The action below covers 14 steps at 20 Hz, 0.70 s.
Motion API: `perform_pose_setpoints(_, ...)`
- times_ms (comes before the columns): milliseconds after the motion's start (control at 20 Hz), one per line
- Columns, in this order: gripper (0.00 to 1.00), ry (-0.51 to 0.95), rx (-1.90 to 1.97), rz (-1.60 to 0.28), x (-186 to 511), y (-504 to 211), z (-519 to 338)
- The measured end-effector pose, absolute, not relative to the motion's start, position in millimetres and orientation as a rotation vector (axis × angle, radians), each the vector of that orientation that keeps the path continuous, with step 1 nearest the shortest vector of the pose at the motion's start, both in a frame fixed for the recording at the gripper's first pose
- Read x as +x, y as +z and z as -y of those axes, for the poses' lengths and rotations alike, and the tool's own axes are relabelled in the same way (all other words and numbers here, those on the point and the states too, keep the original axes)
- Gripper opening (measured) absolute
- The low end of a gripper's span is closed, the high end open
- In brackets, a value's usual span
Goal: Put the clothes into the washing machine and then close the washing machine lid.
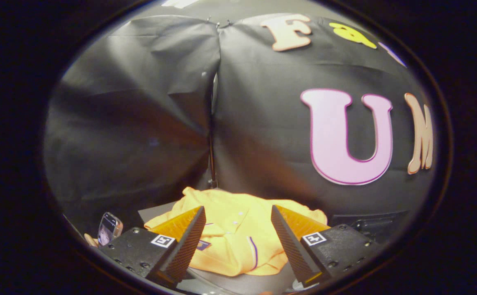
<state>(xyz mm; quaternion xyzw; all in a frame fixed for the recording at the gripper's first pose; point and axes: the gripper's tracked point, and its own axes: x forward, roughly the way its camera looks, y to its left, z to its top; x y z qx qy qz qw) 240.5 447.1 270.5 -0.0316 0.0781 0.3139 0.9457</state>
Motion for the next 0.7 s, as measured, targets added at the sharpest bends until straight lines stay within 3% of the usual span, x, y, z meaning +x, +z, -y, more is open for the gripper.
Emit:
perform_pose_setpoints(350, 0.97, 0.625, -0.066, -0.533, 274, 201, -480)
perform_pose_setpoints(700, 1.0, 0.597, -0.149, -0.613, 289, 171, -490)
